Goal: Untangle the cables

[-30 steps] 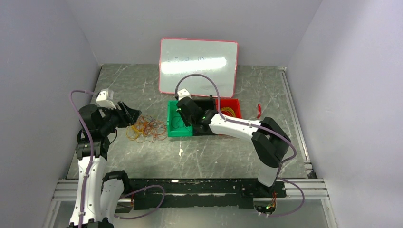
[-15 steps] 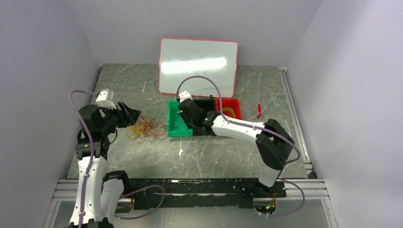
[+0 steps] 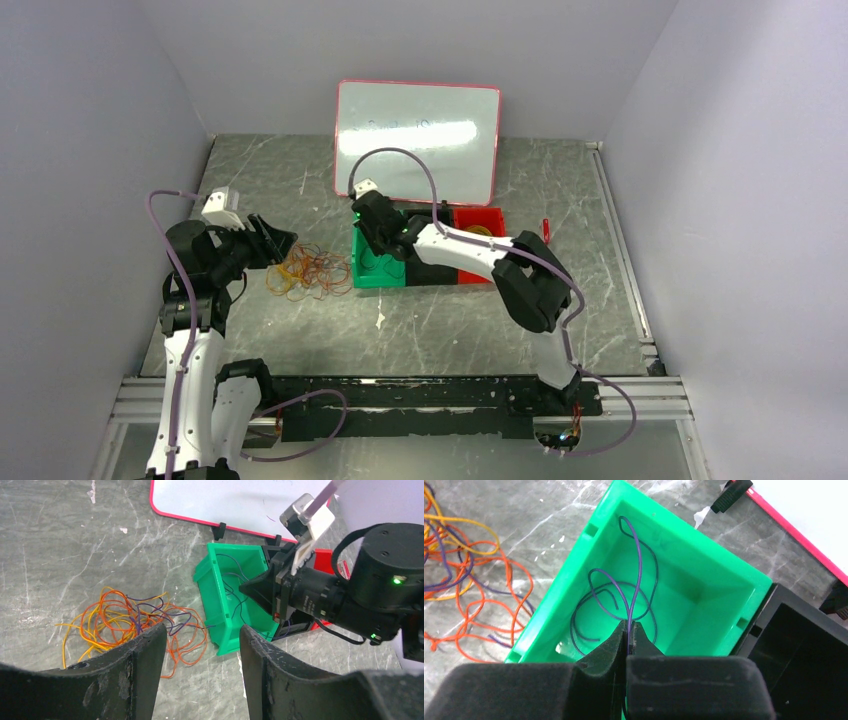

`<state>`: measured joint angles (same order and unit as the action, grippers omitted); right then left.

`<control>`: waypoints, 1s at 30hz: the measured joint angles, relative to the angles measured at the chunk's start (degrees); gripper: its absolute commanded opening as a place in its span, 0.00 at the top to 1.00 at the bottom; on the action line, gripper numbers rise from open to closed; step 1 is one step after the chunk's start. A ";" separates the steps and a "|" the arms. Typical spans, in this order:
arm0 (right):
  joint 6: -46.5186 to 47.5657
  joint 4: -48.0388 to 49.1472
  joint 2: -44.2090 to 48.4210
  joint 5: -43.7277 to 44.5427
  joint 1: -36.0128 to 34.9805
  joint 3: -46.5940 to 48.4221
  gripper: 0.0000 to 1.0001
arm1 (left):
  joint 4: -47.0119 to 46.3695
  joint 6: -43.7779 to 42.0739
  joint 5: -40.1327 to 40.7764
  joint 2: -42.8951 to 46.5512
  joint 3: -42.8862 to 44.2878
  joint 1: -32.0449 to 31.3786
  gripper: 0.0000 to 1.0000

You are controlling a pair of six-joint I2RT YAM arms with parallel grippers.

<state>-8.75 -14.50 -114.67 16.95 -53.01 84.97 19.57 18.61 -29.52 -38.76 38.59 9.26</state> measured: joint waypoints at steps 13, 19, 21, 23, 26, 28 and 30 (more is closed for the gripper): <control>1.70 14.97 -2.49 -5.57 3.56 -3.41 1.00 | 0.00 0.00 0.00 0.00 0.00 0.00 0.40; 2.64 16.26 -3.39 -6.03 3.50 -2.38 0.88 | 0.00 0.00 0.00 0.00 0.00 0.00 0.40; 2.84 16.39 -4.02 -5.88 3.52 -2.38 0.82 | 0.00 0.00 0.00 -0.02 0.00 0.00 0.40; 3.06 16.31 -4.59 -5.75 3.52 -2.38 0.77 | 0.00 0.00 0.00 0.00 0.00 0.00 0.40; 3.37 15.93 -5.07 -5.57 3.54 -2.38 0.70 | 0.00 0.00 0.00 -0.02 0.00 0.00 0.40; 3.52 15.82 -5.05 -5.57 3.56 -2.38 0.65 | 0.00 0.00 0.00 -0.02 -0.02 0.00 0.40; 3.58 15.74 -4.90 -5.60 3.56 -2.38 0.60 | 0.00 0.00 0.00 -0.02 -0.02 0.00 0.40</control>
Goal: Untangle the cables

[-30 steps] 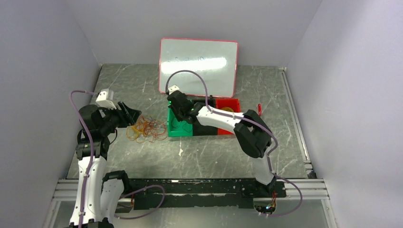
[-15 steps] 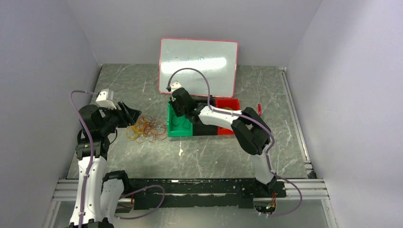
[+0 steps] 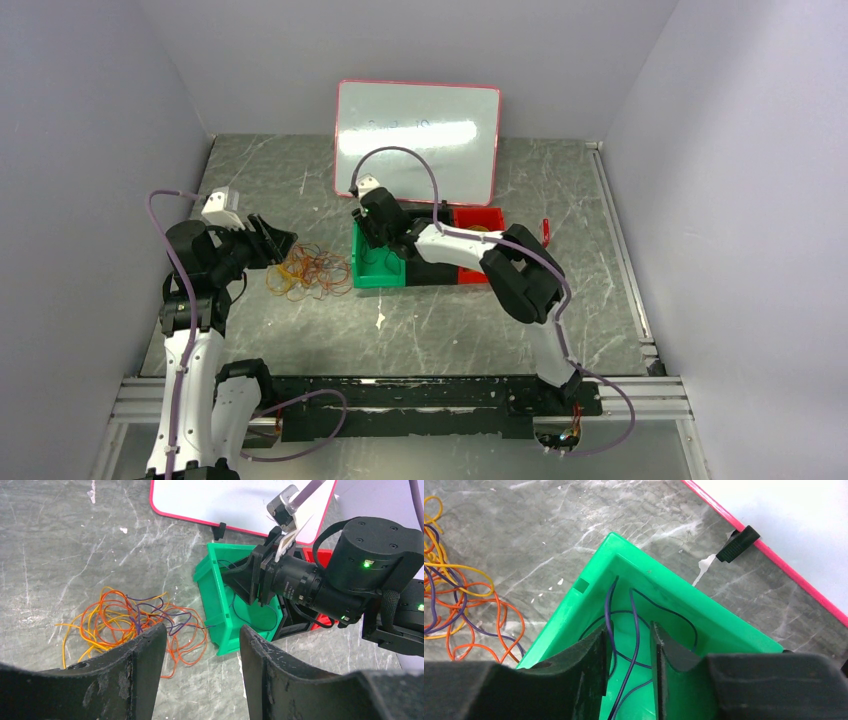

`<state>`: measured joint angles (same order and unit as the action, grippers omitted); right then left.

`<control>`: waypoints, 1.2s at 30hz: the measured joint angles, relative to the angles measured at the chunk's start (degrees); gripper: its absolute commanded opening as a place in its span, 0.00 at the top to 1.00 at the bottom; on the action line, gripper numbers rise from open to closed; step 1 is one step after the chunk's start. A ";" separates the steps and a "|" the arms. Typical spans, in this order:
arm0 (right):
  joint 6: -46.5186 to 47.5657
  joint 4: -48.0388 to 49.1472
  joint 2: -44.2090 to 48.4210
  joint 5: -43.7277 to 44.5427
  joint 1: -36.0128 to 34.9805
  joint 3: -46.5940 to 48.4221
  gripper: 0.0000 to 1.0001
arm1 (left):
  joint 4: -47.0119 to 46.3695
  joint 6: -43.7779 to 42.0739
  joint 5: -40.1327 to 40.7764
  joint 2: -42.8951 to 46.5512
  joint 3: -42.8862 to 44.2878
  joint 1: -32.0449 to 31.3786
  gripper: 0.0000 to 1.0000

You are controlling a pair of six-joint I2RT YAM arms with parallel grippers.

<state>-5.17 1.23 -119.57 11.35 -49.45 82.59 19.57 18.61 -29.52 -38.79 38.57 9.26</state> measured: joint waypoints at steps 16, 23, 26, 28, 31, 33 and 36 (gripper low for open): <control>1.62 -2.91 12.66 -1.64 0.00 -2.10 0.33 | -0.02 0.00 0.00 0.00 0.00 0.00 0.40; 3.39 -7.04 17.57 -7.23 0.00 -5.22 0.35 | -0.02 0.00 -0.02 0.00 0.00 0.00 0.40; 4.52 -9.92 18.16 -9.31 0.00 -6.03 0.35 | -0.02 0.00 -0.02 0.00 0.00 0.00 0.40; 5.44 -11.91 18.40 -10.49 0.00 -6.82 0.35 | -0.02 0.00 -0.02 0.00 0.00 0.00 0.40; 6.80 -15.17 18.47 -11.89 0.00 -7.67 0.35 | -0.02 0.00 -0.02 0.00 0.00 0.00 0.40; 7.37 -16.57 18.47 -12.79 0.00 -8.17 0.36 | -0.02 0.00 -0.02 0.00 -0.02 0.00 0.40; 7.76 -17.73 18.47 -14.27 0.00 -8.52 0.38 | -0.02 0.00 -0.02 -0.07 -0.02 0.00 0.40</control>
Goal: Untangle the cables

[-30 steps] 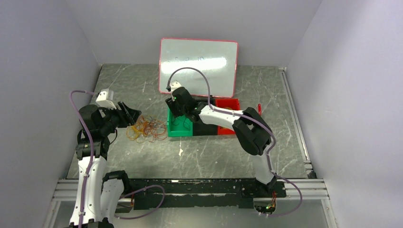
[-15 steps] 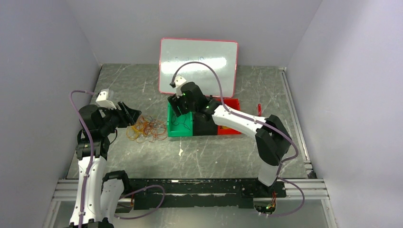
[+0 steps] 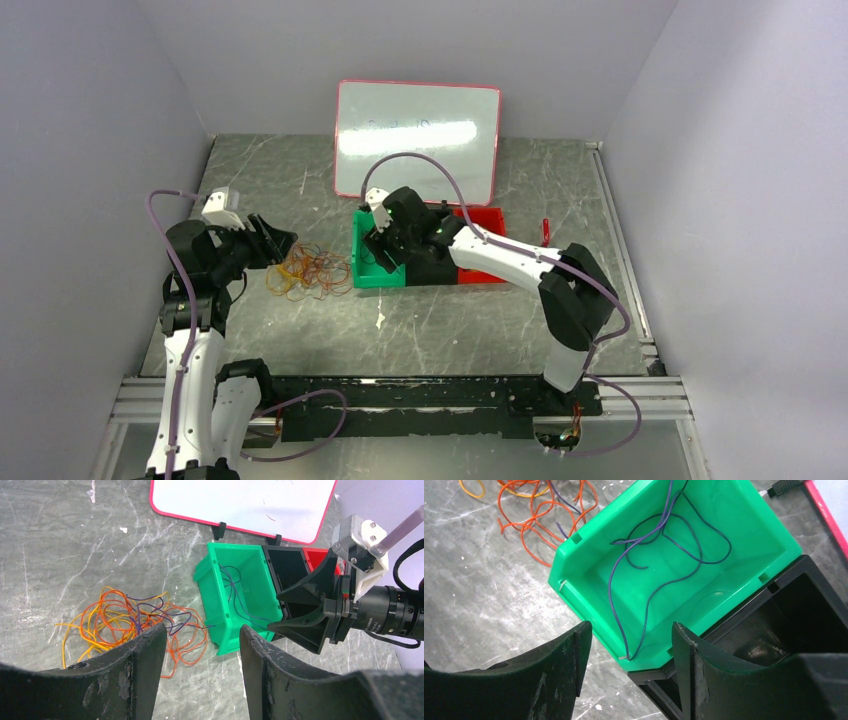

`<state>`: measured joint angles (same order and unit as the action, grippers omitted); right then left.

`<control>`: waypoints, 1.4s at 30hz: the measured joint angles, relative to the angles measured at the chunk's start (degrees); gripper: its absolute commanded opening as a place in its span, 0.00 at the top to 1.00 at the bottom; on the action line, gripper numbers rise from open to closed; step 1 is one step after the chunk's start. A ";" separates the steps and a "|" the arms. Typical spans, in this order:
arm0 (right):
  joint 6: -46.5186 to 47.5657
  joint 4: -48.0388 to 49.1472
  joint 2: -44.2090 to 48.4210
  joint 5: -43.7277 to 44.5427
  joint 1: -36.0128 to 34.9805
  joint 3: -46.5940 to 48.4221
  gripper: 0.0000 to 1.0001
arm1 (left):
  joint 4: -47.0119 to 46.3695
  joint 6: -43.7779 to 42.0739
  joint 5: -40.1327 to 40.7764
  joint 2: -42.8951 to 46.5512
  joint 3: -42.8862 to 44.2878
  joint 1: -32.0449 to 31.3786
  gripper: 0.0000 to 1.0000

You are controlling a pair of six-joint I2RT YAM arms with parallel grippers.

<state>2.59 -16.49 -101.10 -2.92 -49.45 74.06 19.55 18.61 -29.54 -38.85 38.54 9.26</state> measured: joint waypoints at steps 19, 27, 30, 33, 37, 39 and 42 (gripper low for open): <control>0.22 -1.81 -3.91 -1.97 -0.11 0.20 0.82 | 0.00 0.00 0.00 -0.04 0.00 0.00 0.40; -0.79 -0.92 -7.45 -1.53 -0.11 3.96 1.00 | 0.00 0.00 0.00 -0.04 0.00 0.00 0.39; -0.96 -0.39 -10.43 -1.01 -0.11 7.04 1.00 | 0.00 0.00 0.00 -0.04 0.00 0.00 0.39; -0.92 0.22 -13.90 0.11 -0.11 10.23 1.00 | 0.00 0.00 0.00 -0.04 0.00 0.00 0.39; -0.83 0.98 -18.60 1.53 -0.11 13.27 1.00 | 0.00 0.00 0.00 -0.04 0.00 0.00 0.39; -0.83 1.25 -20.09 2.19 -0.11 13.66 1.00 | 0.00 0.00 0.00 -0.04 0.00 0.00 0.39; -0.83 1.25 -21.07 2.51 -0.09 13.66 0.96 | 0.00 0.00 0.00 -0.04 0.00 0.00 0.39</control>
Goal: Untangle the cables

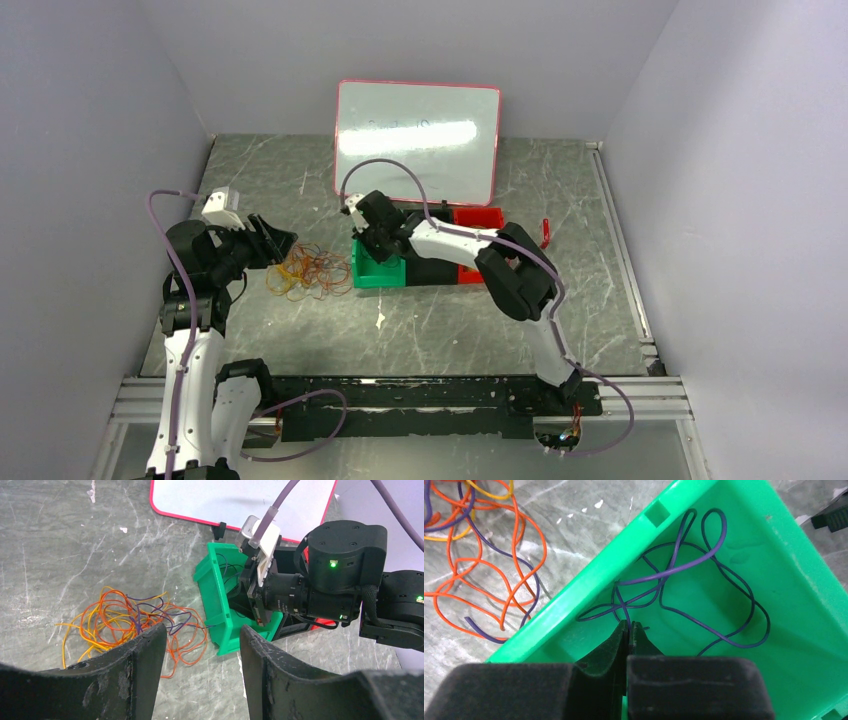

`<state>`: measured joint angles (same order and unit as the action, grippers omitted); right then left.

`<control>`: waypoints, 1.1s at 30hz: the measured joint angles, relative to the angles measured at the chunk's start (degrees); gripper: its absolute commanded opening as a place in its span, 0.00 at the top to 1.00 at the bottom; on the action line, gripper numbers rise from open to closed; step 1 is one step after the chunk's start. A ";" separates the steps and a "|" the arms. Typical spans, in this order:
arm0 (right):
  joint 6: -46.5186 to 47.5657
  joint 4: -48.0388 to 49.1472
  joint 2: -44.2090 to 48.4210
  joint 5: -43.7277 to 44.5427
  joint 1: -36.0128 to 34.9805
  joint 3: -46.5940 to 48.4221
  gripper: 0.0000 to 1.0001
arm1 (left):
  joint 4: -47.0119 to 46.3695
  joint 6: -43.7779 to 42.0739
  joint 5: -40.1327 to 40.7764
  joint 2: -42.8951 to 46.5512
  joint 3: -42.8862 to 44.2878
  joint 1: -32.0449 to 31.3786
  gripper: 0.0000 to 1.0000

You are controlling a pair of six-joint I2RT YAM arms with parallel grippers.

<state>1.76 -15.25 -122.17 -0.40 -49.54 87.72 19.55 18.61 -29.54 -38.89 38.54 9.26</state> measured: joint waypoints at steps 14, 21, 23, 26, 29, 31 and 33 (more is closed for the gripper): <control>-0.44 3.45 5.62 -0.52 0.00 -4.66 0.59 | -0.02 0.00 0.00 -0.15 0.00 0.00 0.39; -0.15 3.39 10.99 -2.40 0.00 -6.47 0.43 | 0.00 0.00 0.00 -0.24 0.00 0.00 0.39; -0.04 3.37 12.24 -2.82 0.00 -7.08 0.41 | -0.02 0.00 0.00 -0.28 0.00 0.00 0.39; 0.07 3.30 14.05 -2.91 0.00 -8.11 0.38 | -0.02 0.00 0.00 -0.39 0.00 0.00 0.39; 0.11 3.19 15.89 -2.80 0.00 -8.90 0.37 | 0.00 0.00 0.00 -0.70 0.00 0.00 0.39; -0.02 3.30 17.55 -2.54 0.00 -9.84 0.37 | 0.00 0.00 0.02 -0.92 0.00 0.00 0.39; -0.59 3.69 20.52 -2.12 0.00 -12.00 0.37 | 0.00 0.00 0.07 -1.31 0.00 0.00 0.40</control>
<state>1.17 -11.55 -101.65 -2.52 -49.54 75.72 19.55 18.61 -29.47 -40.21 38.54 9.26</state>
